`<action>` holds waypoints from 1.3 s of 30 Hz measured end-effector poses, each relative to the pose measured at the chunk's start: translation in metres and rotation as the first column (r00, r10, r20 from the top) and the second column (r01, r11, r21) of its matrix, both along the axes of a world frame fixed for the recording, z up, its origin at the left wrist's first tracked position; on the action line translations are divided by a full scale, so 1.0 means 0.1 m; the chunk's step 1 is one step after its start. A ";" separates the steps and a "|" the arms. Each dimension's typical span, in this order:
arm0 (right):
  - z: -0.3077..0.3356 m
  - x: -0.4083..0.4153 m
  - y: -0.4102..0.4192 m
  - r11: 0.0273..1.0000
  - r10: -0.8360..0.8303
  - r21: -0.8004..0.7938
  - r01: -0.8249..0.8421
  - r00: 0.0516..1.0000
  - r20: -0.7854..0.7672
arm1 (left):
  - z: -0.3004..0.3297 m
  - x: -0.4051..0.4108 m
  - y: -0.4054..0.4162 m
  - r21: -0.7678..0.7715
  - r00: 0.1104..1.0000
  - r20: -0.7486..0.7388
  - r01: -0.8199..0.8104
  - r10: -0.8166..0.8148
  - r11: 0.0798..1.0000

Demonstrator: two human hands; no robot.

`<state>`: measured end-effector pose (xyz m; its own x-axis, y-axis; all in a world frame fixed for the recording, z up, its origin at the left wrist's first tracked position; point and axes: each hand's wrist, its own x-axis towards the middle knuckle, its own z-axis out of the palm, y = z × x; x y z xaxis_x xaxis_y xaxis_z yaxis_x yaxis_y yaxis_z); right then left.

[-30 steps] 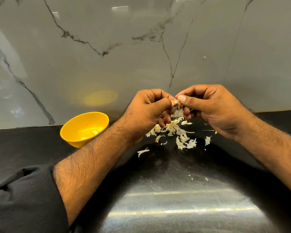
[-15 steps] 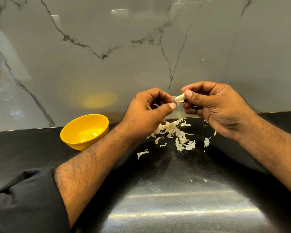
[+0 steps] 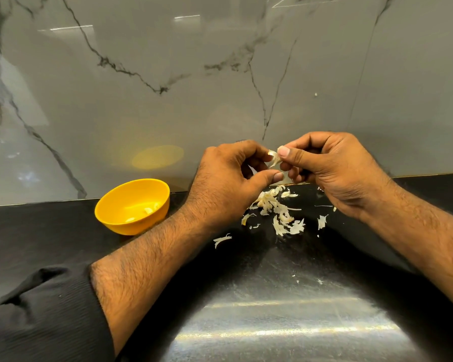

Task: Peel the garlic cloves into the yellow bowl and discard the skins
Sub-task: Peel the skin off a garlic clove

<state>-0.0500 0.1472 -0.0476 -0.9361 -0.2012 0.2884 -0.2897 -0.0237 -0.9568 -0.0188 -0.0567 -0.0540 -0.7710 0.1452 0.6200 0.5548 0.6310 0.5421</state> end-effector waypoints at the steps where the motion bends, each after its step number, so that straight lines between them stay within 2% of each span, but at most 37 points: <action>1: 0.00 0.01 -0.01 1.000 0.013 0.005 -0.013 1.000 0.003 | 0.00 0.01 0.00 0.001 1.000 -0.012 0.002 -0.002 1.000; 5: -0.01 0.03 -0.03 0.999 0.037 0.017 -0.038 0.999 0.011 | 0.00 0.01 0.01 0.019 0.999 -0.043 0.017 -0.016 1.000; 14: -0.02 0.04 -0.02 0.998 0.055 0.010 -0.055 0.998 0.002 | 0.00 0.00 -0.01 0.085 0.996 0.027 0.082 -0.085 0.993; 21: 0.05 0.05 0.03 0.988 0.149 -0.062 -0.142 0.982 0.119 | 0.02 0.02 -0.02 0.094 0.991 -0.008 0.135 -0.135 0.986; 28: 0.05 0.04 0.01 0.993 0.117 -0.039 -0.113 0.987 0.112 | 0.01 0.00 0.02 -0.029 0.992 -0.129 0.012 -0.015 1.000; 33: 0.07 0.03 0.04 0.992 0.125 -0.017 -0.124 0.985 0.122 | 0.04 0.05 0.04 -0.090 0.982 -0.182 0.027 -0.043 0.996; 39: 0.09 0.07 0.05 0.982 0.189 -0.005 -0.191 0.973 0.132 | 0.06 0.03 0.02 -0.069 0.979 -0.199 -0.051 0.036 0.996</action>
